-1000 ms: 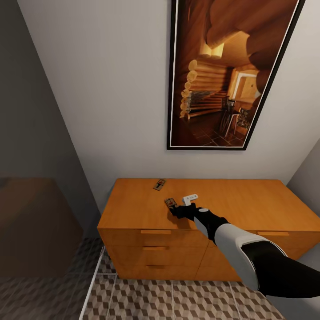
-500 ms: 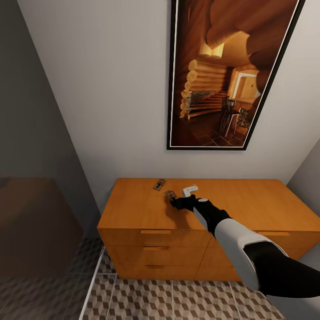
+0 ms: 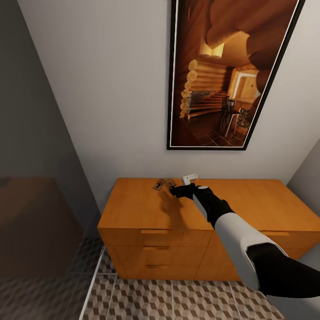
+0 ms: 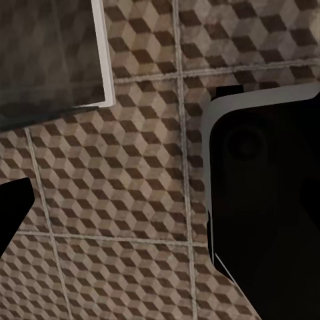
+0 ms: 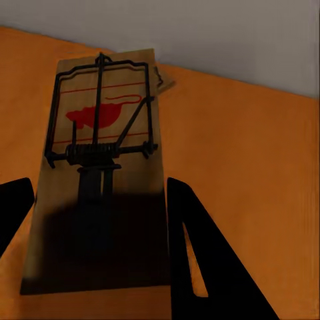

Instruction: Take the four mousetraps from the cabinet in the bathroom and place them on the bathroom floor. Make sure all four end up on the same floor surface, and ensure that at least two of them are either under or directly next to the same bathroom sink.

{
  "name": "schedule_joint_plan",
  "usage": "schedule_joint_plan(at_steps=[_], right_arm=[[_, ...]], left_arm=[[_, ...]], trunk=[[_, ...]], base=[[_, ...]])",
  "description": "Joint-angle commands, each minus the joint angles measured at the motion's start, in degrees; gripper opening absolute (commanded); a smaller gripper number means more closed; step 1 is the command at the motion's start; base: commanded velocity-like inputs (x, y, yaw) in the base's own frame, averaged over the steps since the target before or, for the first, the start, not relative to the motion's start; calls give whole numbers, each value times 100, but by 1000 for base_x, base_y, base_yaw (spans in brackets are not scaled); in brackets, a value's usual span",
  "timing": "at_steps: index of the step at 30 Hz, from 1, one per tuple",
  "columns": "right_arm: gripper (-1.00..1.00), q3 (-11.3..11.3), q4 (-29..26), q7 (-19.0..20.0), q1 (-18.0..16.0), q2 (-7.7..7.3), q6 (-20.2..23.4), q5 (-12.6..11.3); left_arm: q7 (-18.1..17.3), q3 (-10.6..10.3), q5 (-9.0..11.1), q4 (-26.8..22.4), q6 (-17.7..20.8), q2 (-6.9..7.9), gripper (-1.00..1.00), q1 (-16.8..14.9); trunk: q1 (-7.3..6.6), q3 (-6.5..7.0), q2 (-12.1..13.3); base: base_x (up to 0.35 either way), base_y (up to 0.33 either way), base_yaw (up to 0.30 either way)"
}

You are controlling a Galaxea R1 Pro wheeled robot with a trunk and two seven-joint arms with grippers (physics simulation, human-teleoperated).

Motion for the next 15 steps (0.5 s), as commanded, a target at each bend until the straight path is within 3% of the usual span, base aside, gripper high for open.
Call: schedule_joint_plan(at_steps=[1, 6, 15], right_arm=[[-100, 9, -170, 16, -3, -2, 151, 33], [-100, 11, -427, 16, -3, -10, 417, 35], [-100, 12, -469, 16, -3, -23, 472, 36]], left_arm=[[6, -48, 51, 26, -43, -5, 100, -11], [7, -48, 51, 26, -49, -5, 100, -12], [7, -48, 51, 26, -51, 1, 100, -9]], trunk=[[3, -12, -11], [3, -12, -11], [3, -12, -11]], base=[[-105, 0, 0], [-234, 0, 0], [-322, 0, 0]])
